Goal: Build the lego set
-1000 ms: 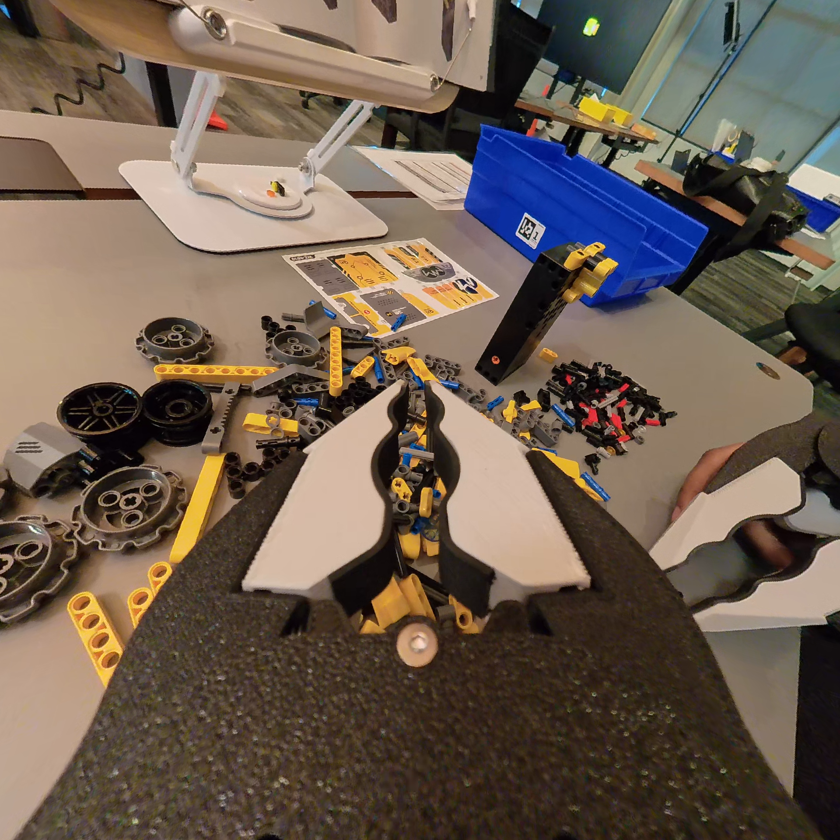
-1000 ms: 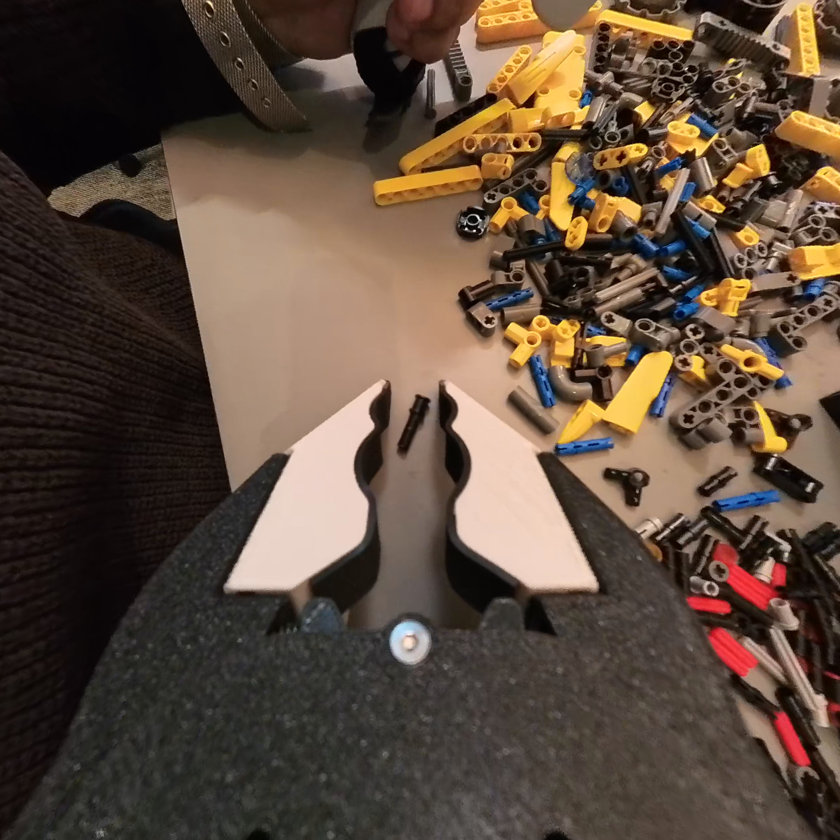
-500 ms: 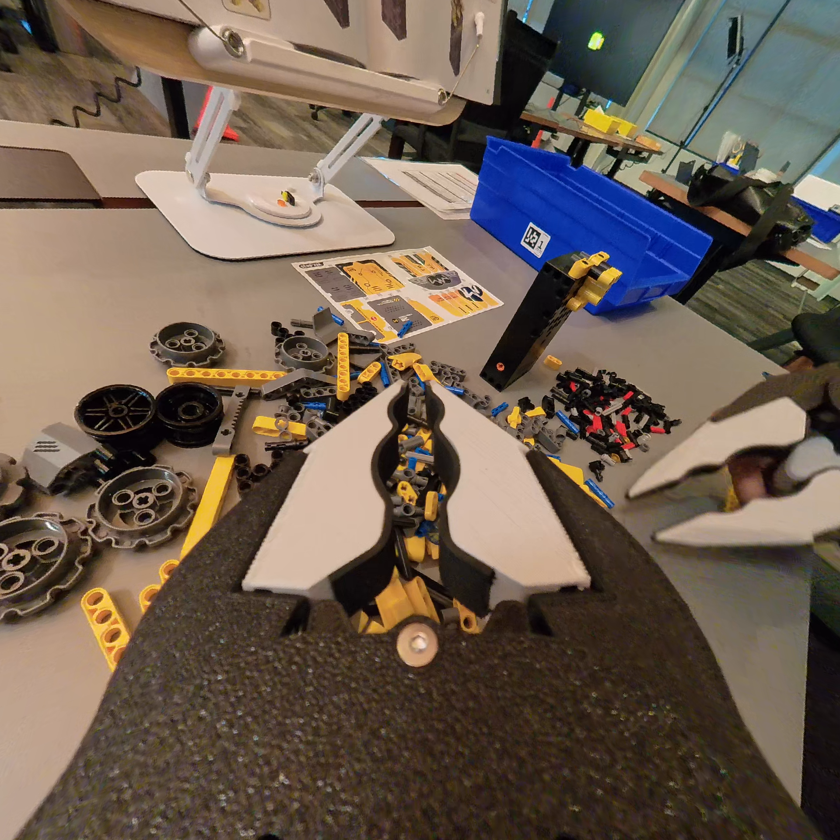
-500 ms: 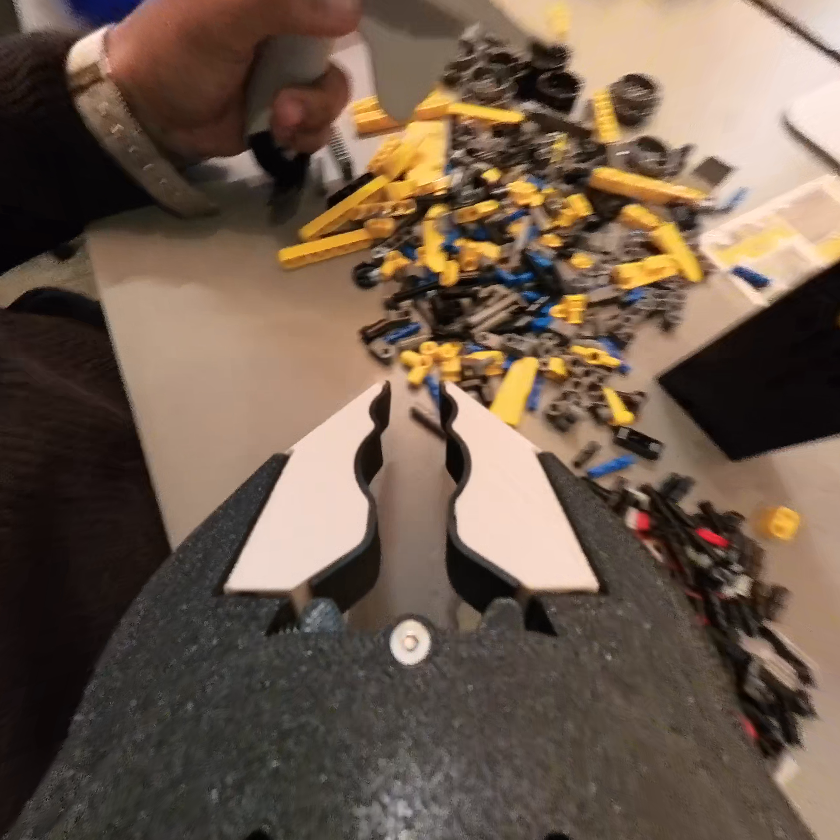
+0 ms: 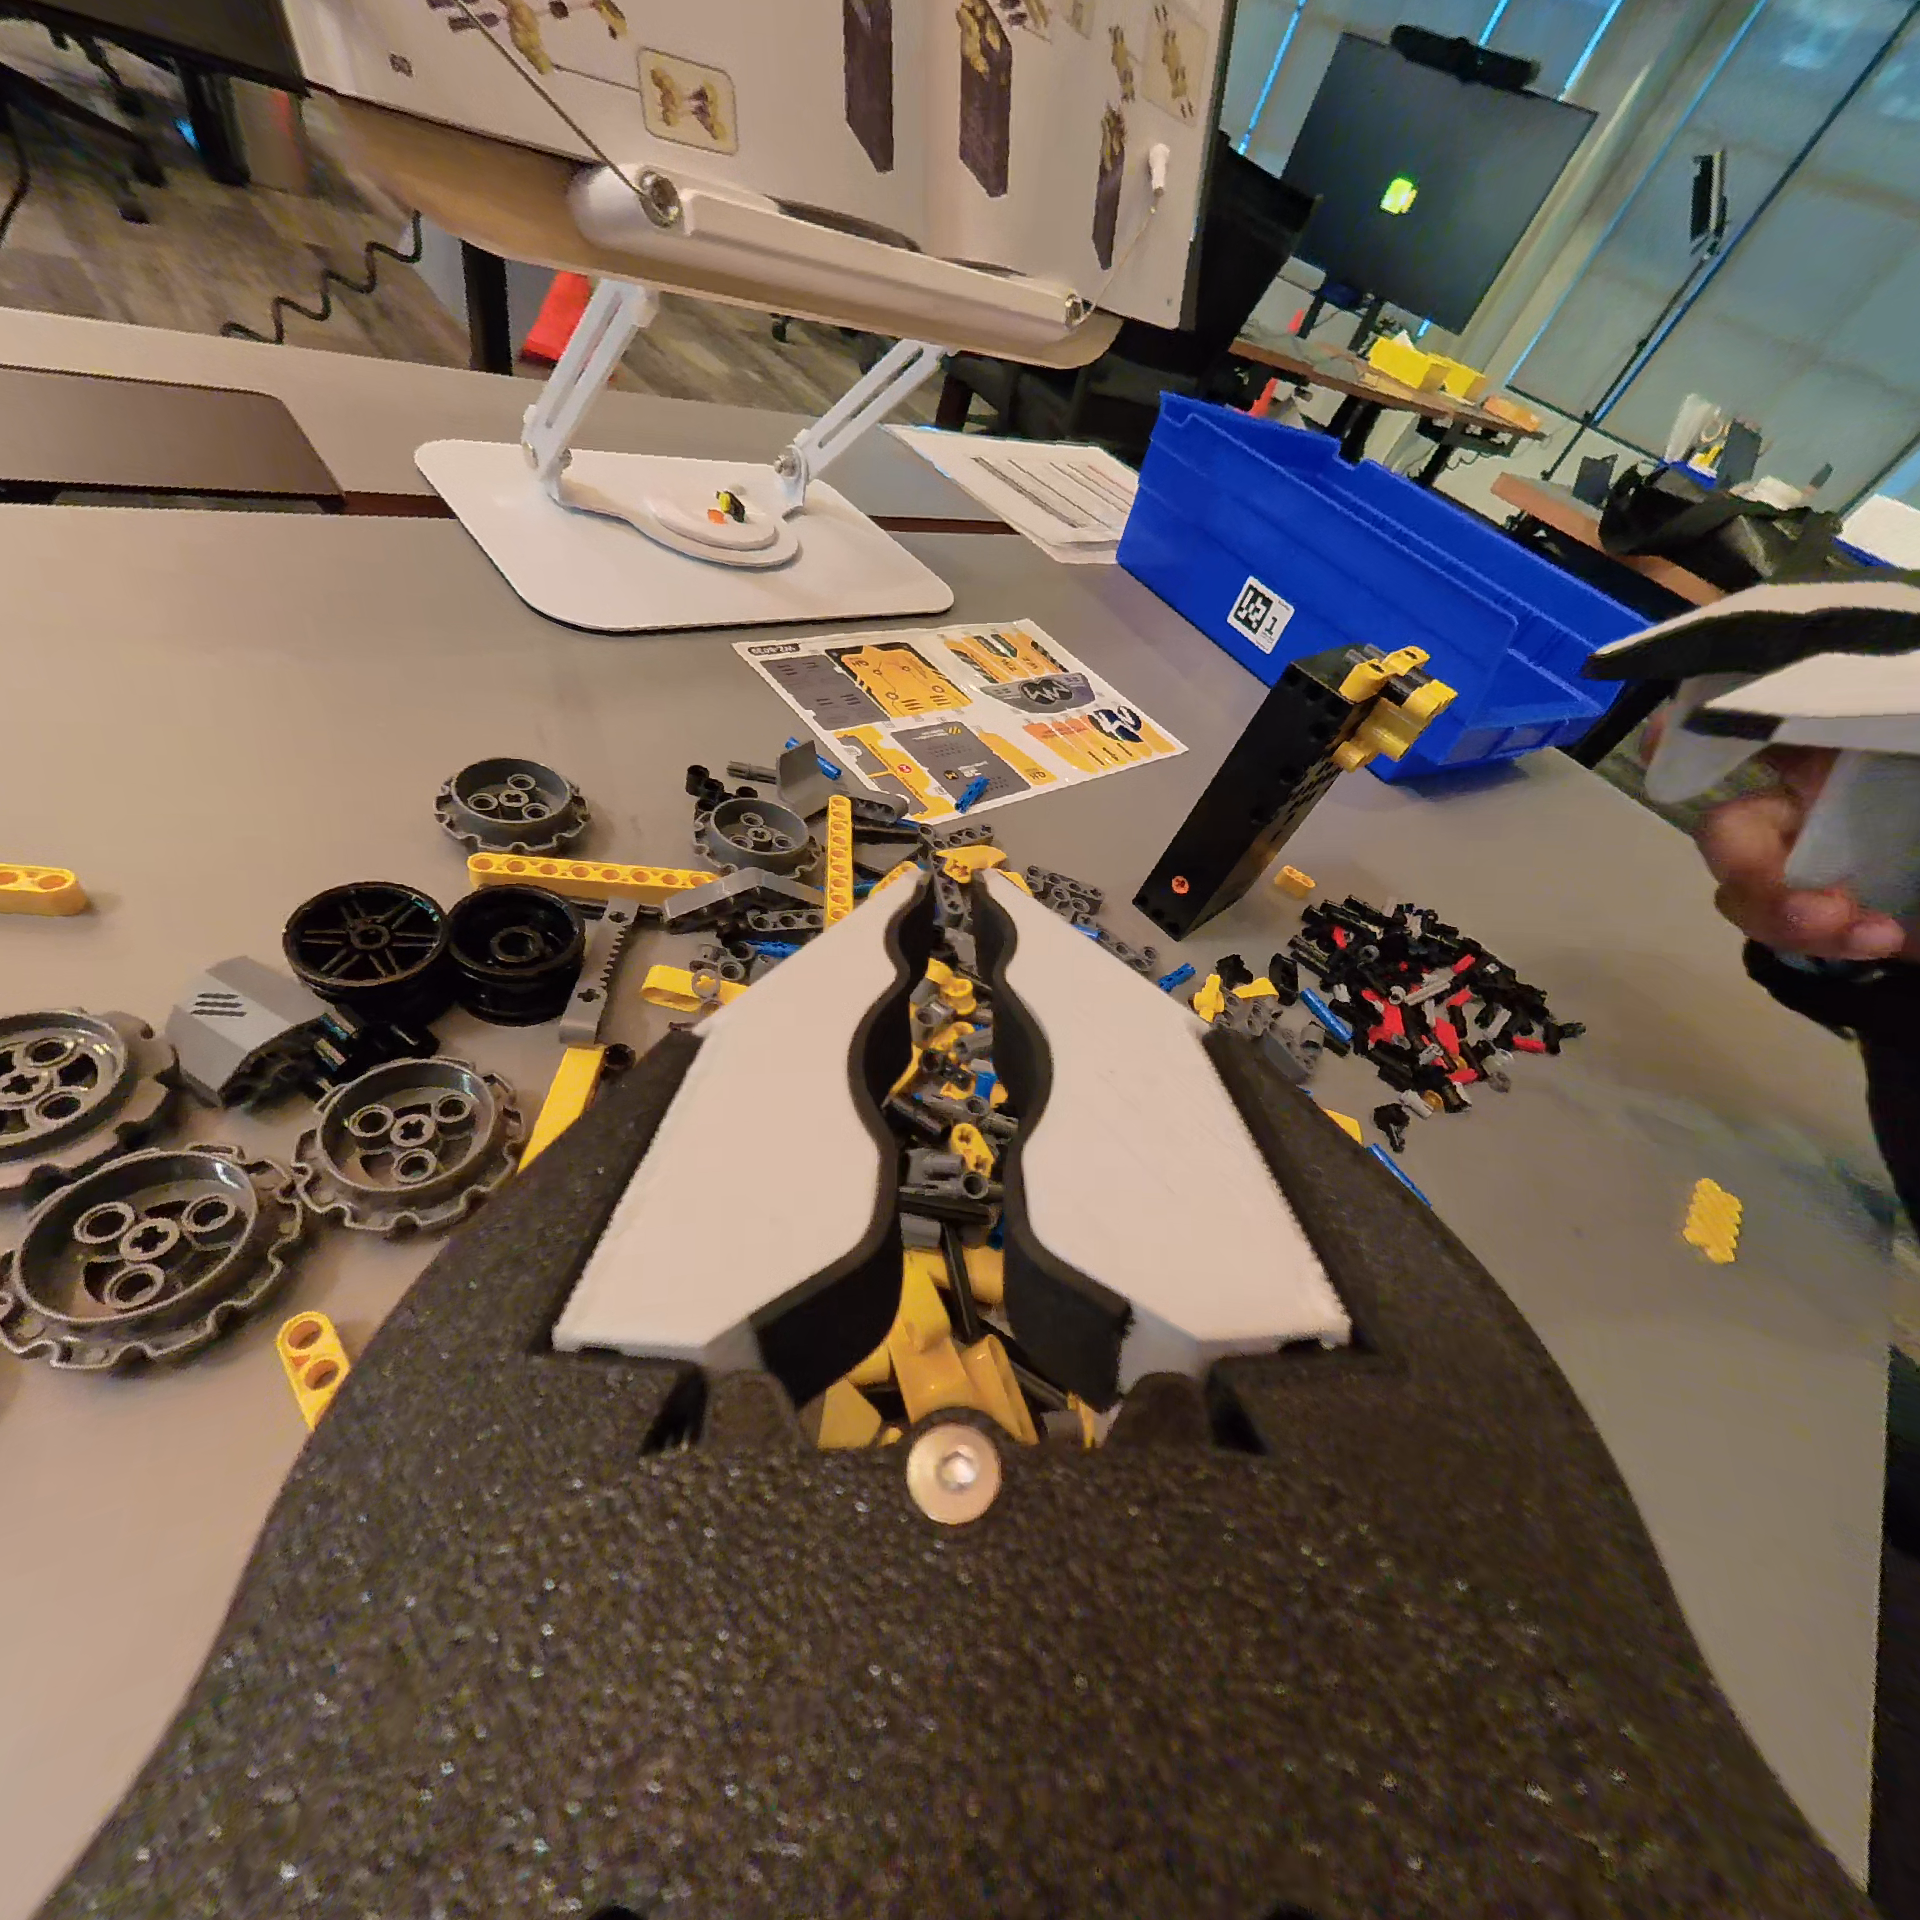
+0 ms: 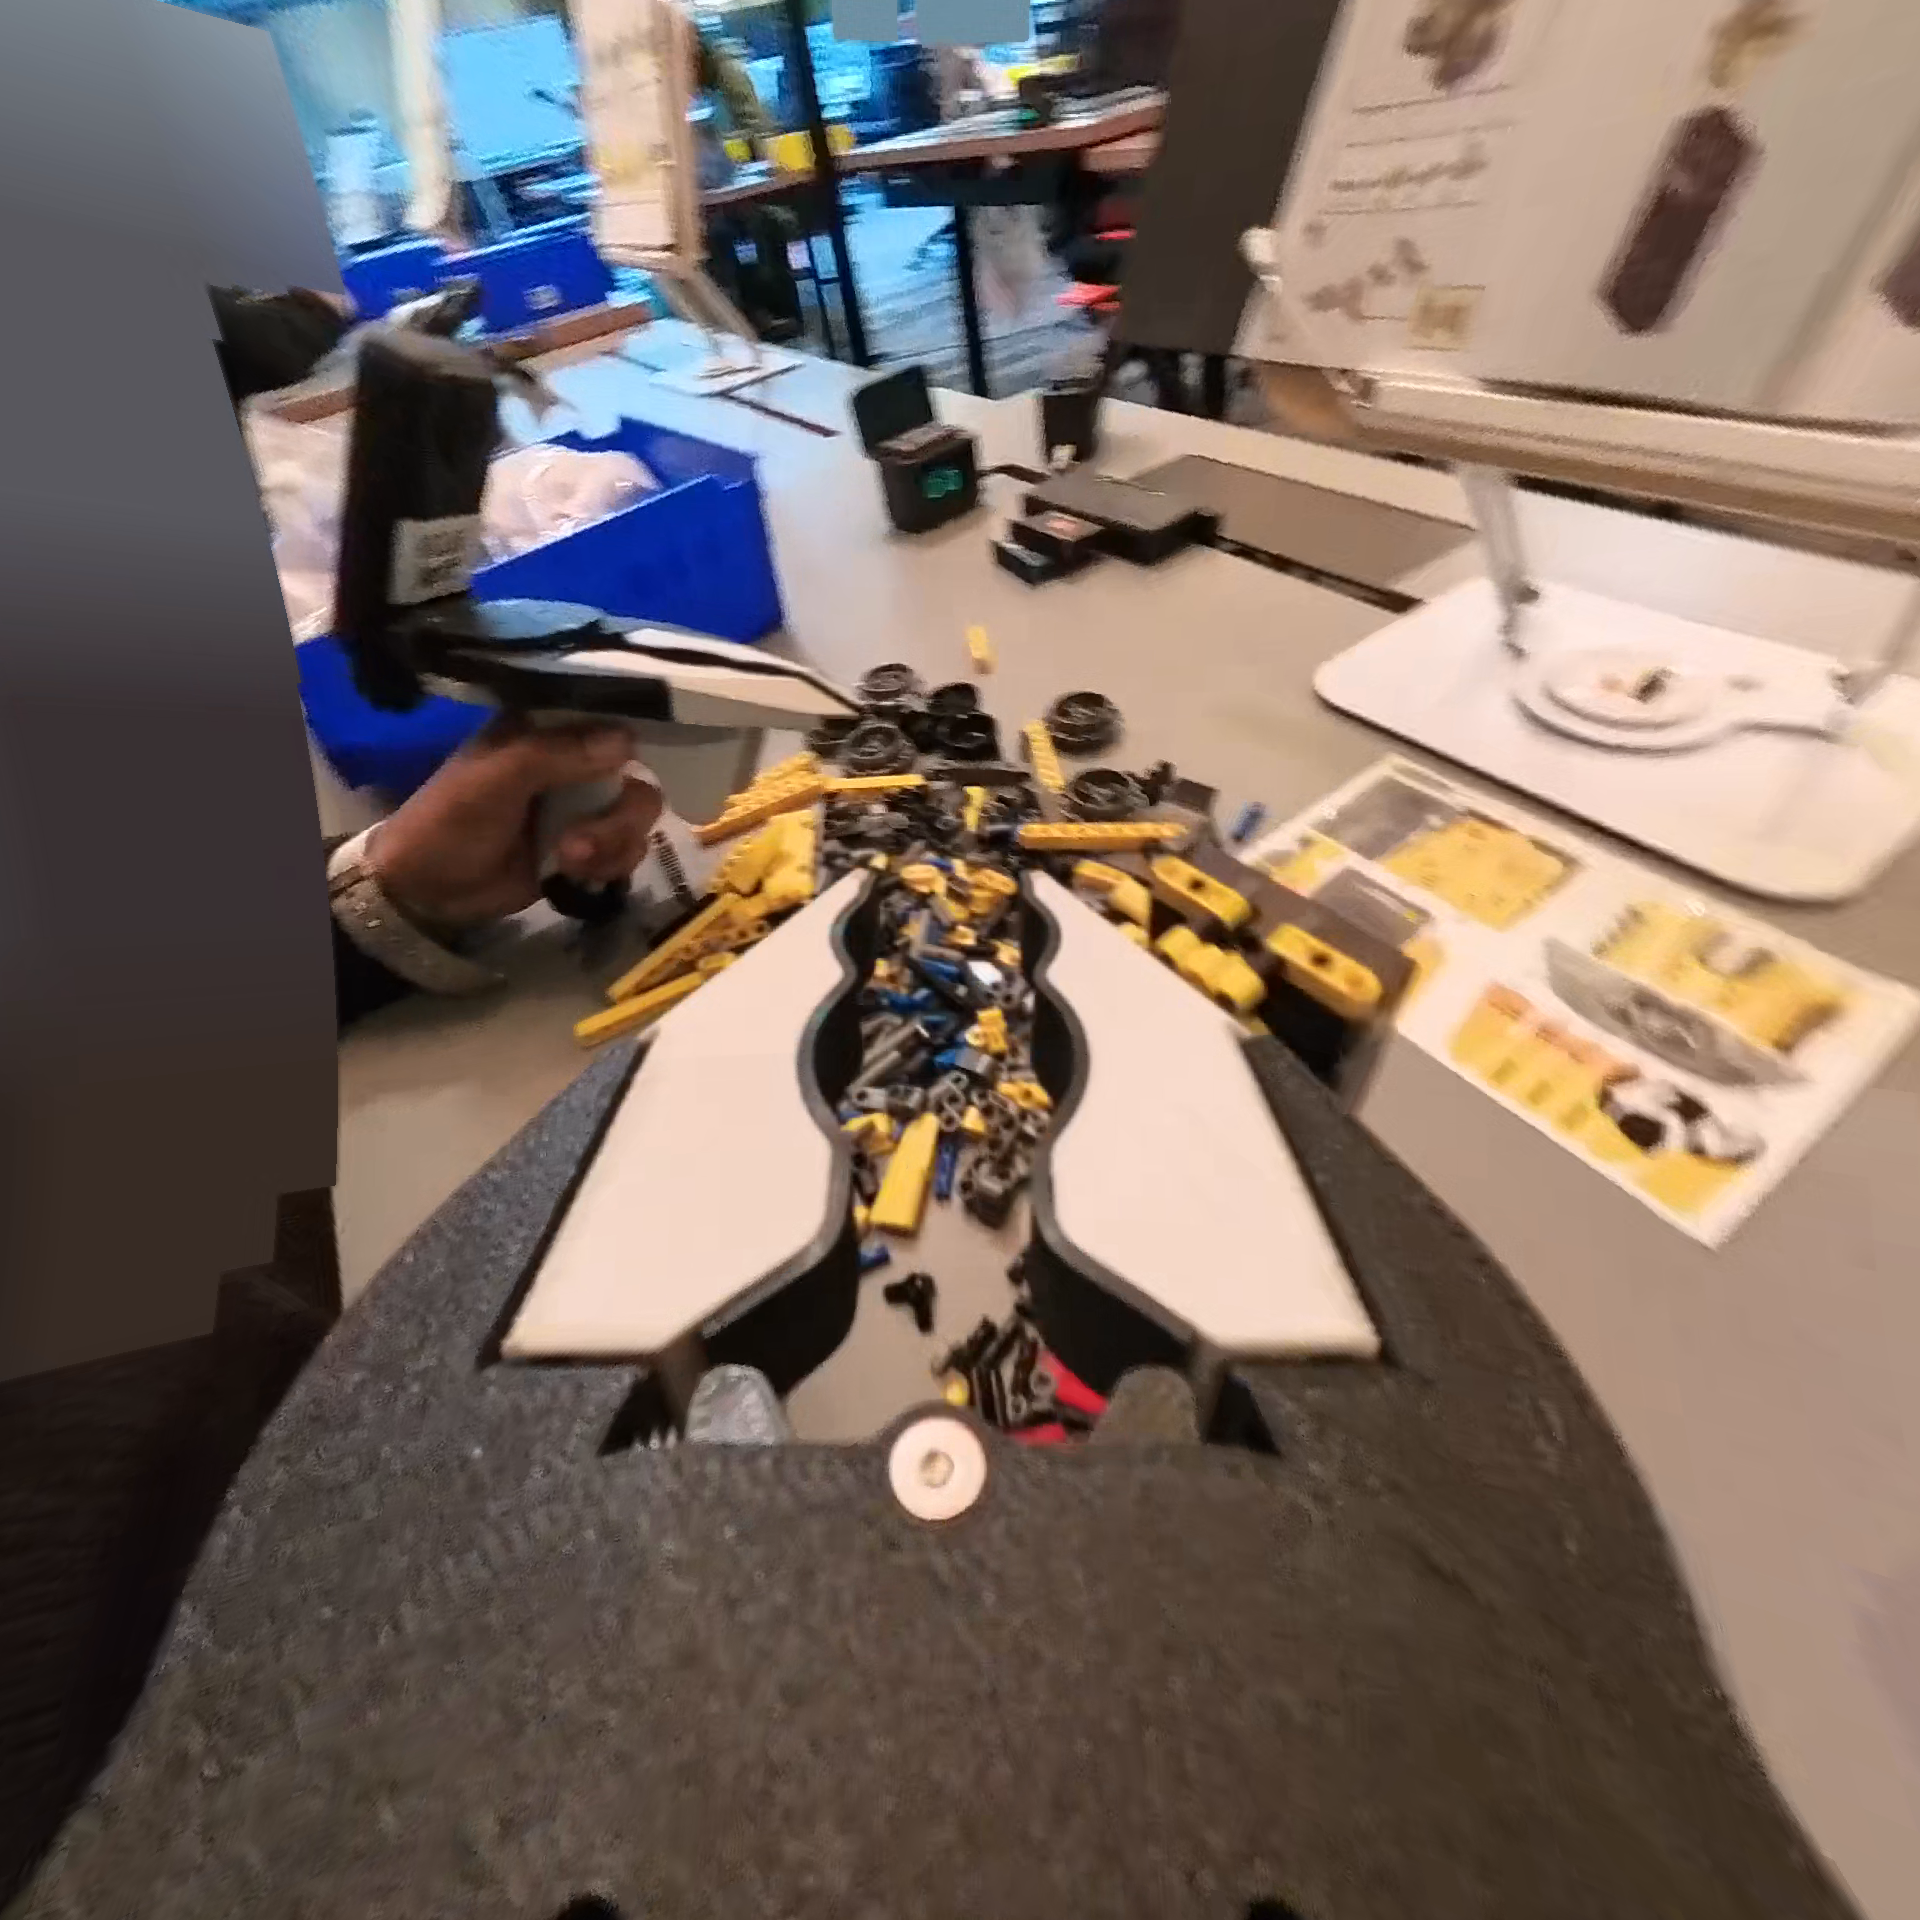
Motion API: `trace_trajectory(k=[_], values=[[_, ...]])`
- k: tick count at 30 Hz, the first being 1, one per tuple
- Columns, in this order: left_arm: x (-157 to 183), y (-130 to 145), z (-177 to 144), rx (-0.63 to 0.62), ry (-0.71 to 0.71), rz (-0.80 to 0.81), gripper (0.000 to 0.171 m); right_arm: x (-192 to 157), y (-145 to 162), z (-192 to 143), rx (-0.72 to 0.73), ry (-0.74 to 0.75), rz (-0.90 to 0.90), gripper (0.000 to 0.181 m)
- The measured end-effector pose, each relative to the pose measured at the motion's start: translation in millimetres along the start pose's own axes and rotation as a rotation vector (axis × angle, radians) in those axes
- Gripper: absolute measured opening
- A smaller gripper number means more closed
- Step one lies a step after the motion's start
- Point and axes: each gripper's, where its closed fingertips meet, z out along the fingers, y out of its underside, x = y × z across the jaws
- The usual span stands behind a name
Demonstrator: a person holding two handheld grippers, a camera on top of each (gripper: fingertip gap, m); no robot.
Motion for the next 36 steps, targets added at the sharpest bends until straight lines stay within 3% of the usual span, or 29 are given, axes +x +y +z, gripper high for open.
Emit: trace_trajectory(k=[2, 5, 8, 12, 16, 21, 29, 36], values=[[-2, -1, -1, 0.003, -0.005, -0.001, 0.006, 8, -6, 11, 0.008, 0.028, -0.113, 0.025], [-1, 1, 0, -0.004, -0.003, 0.002, 0.006, 60, -34, 1, 0.108, 0.269, -0.306, 0.023], [-2, 2, 0, -0.013, -0.017, 0.026, 0.006, 80, -60, -31, 0.296, 0.276, -0.224, 0.021], [3, 4, 2, -0.02, -0.002, 0.03, 0.006, 95, -53, -54, 0.45, 0.242, -0.083, 0.02], [5, 3, 2, -0.019, 0.003, 0.031, 0.006, 131, -22, -50, 0.352, 0.321, 0.064, 0.019], [2, -1, -1, 0.004, -0.025, 0.052, 0.007, 137, -6, -43, 0.285, 0.296, 0.136, 0.019], [5, 5, 3, -0.032, -0.106, 0.227, 0.007, 131, -9, -40, 0.289, 0.308, 0.085, 0.018], [3, 3, 1, -0.016, -0.087, 0.174, 0.007, 133, -7, -39, 0.296, 0.313, 0.097, 0.016]])
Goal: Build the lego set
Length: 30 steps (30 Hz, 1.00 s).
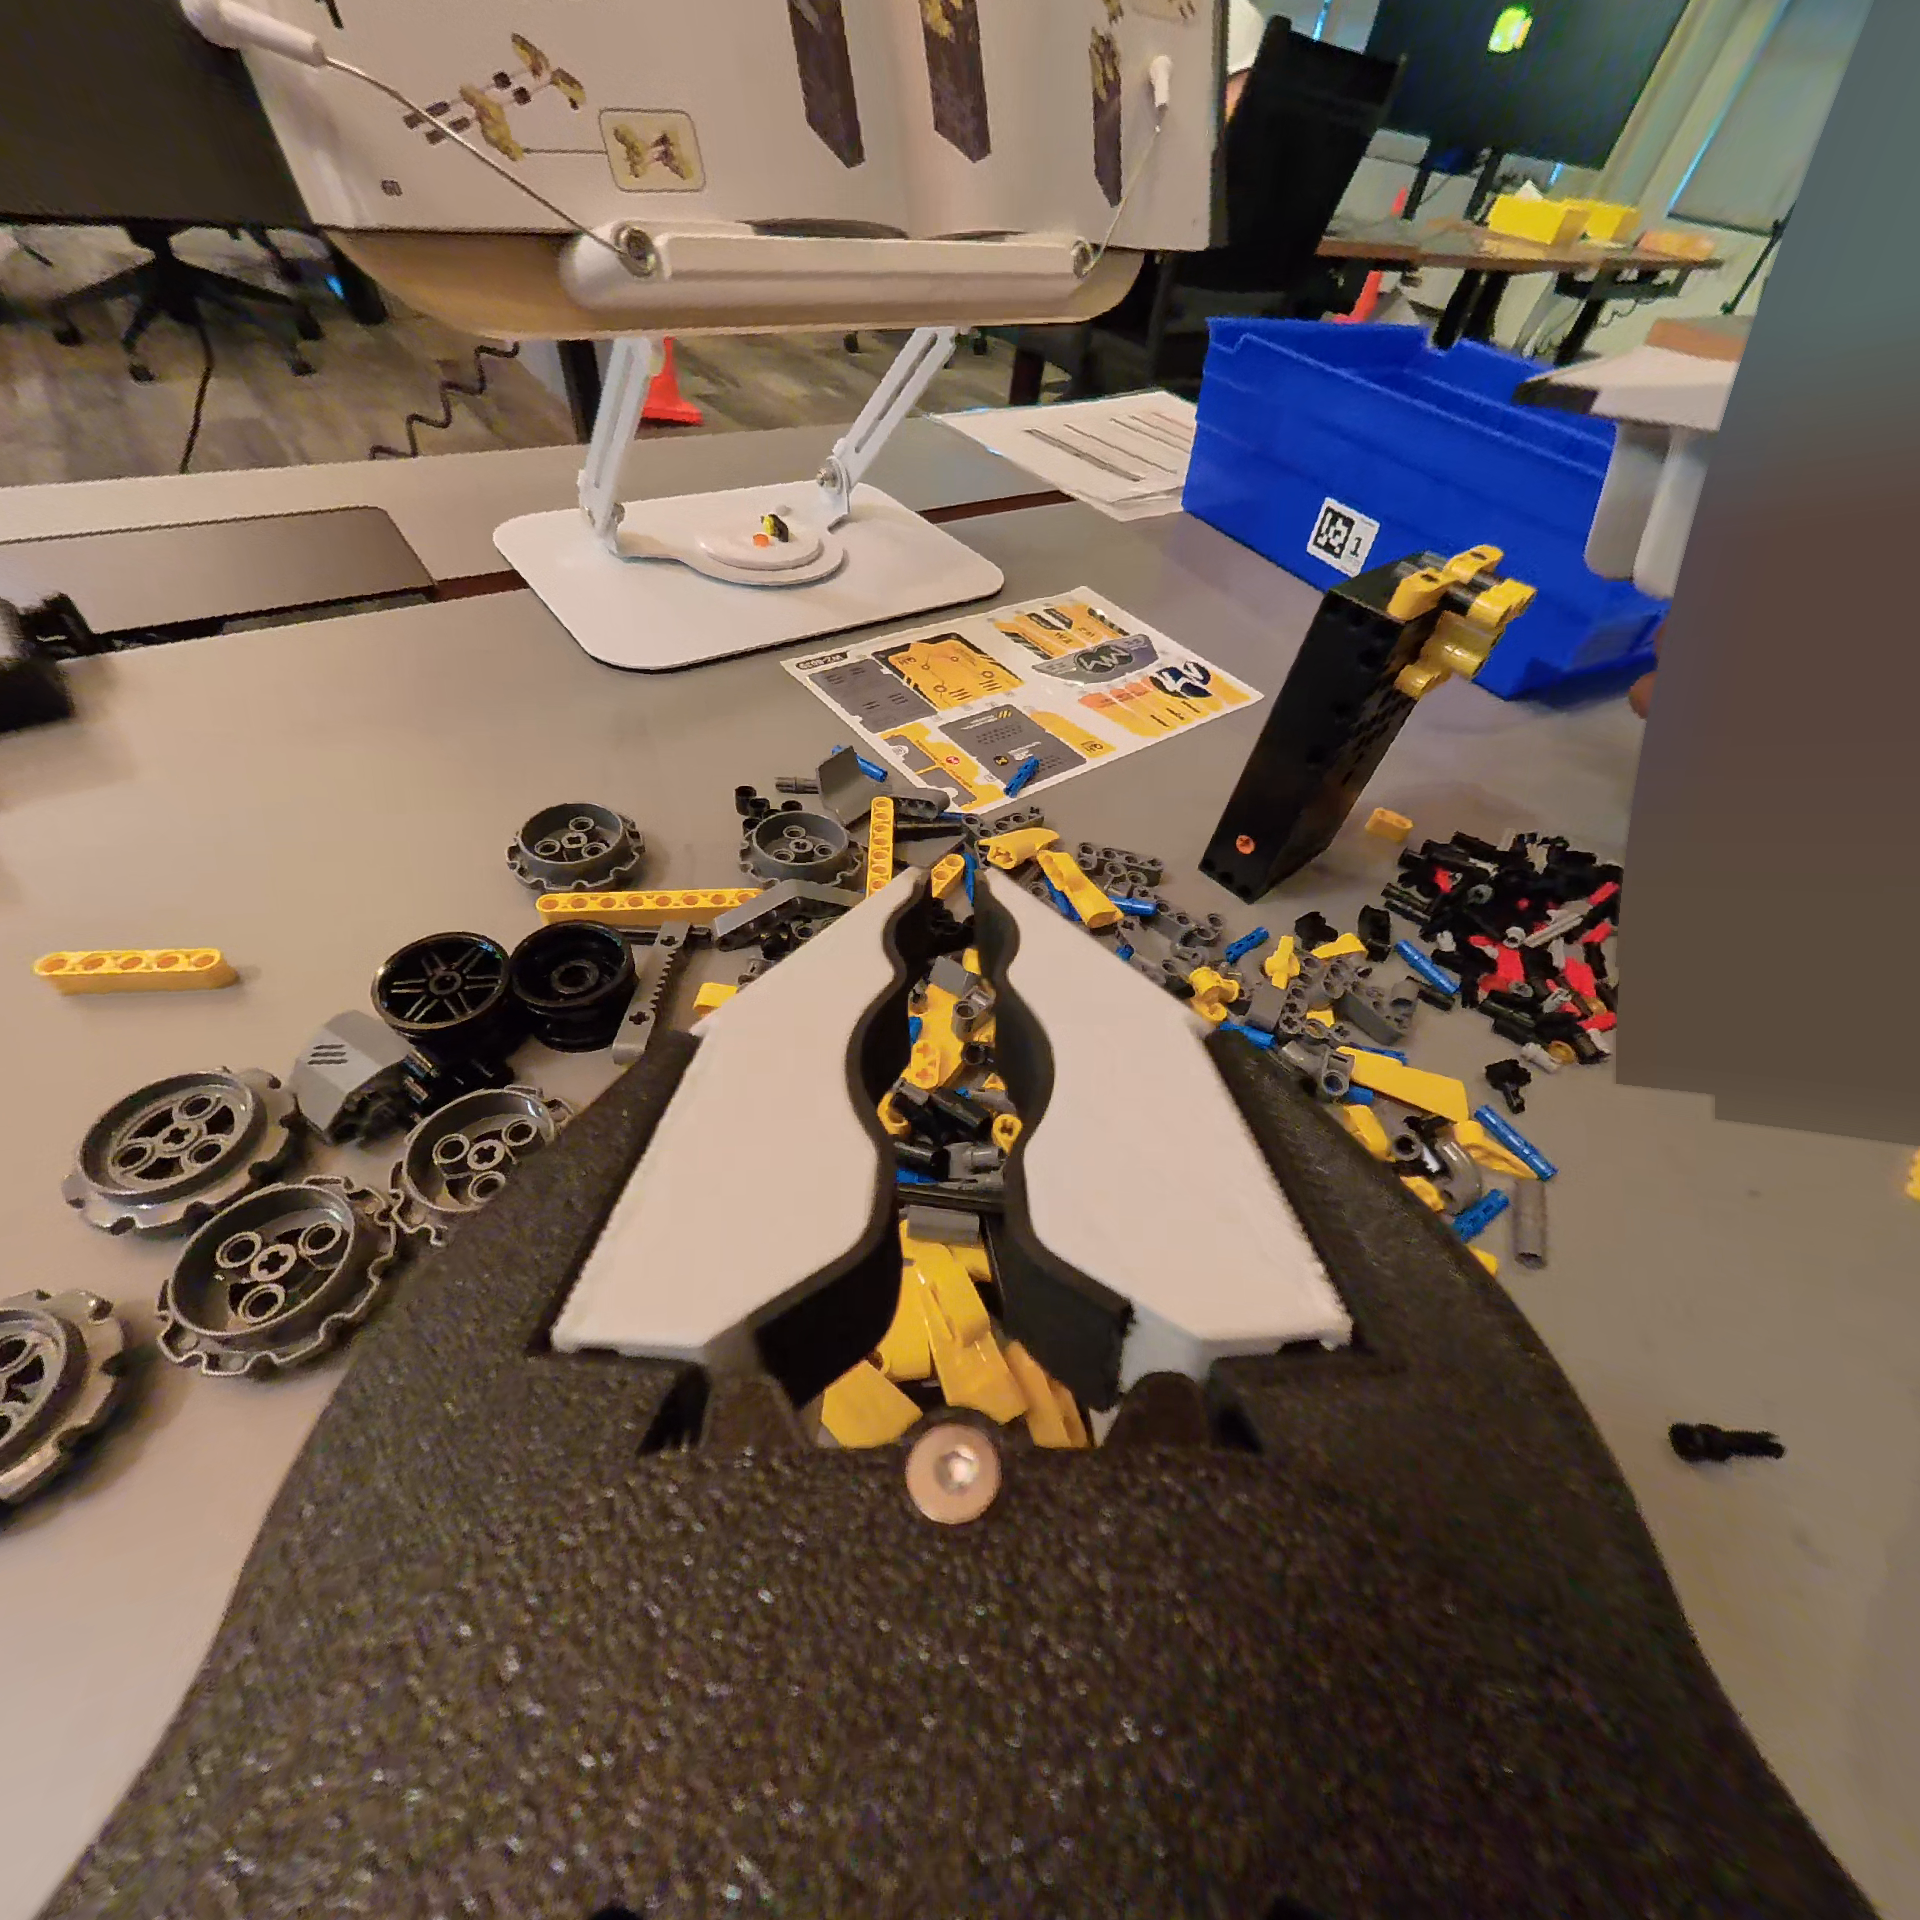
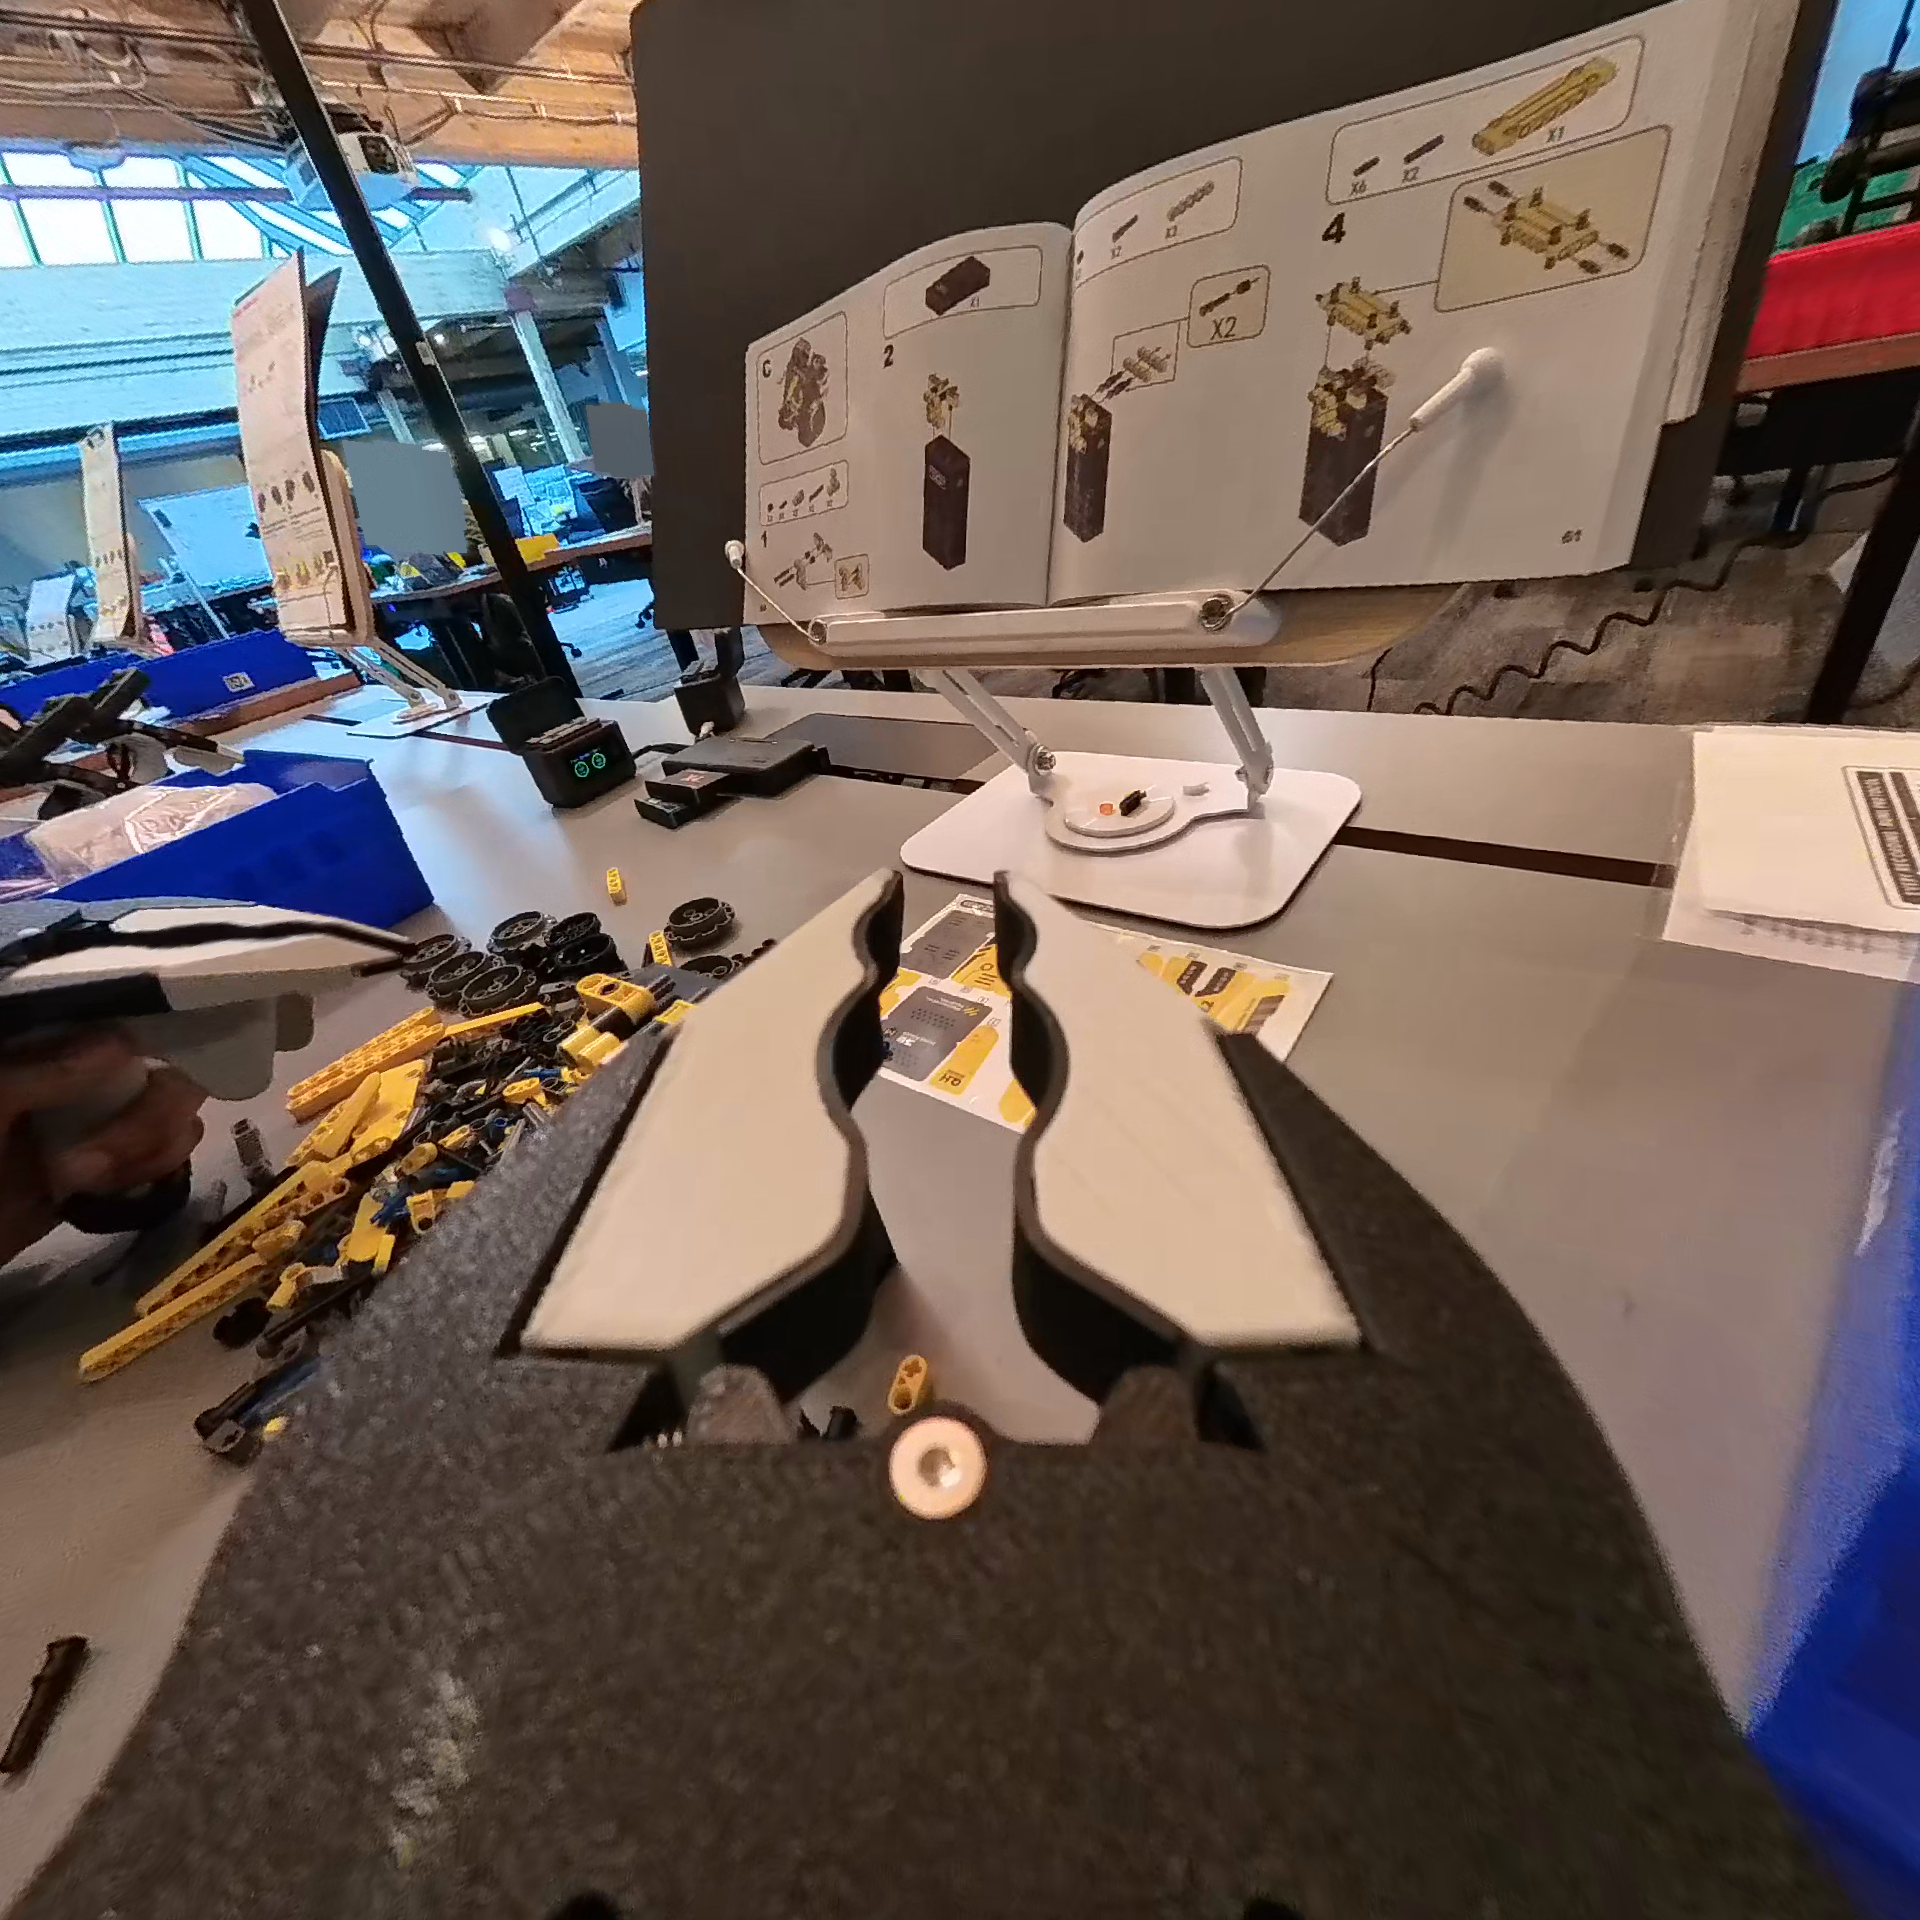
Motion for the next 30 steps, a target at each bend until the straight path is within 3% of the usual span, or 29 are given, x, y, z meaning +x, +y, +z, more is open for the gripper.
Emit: trace_trajectory(k=[15, 30], values=[[-3.6, -3.5, -2.7, 0.027, 0.055, -0.14, 0.007, 1.1, 6.2, 3.7, -0.014, 0.019, -0.038, 0.016], [-4.7, -3.6, -2.6, 0.028, 0.054, -0.146, 0.007, -2.3, 7.8, 5.0, -0.02, 0.01, -0.045, 0.016]])
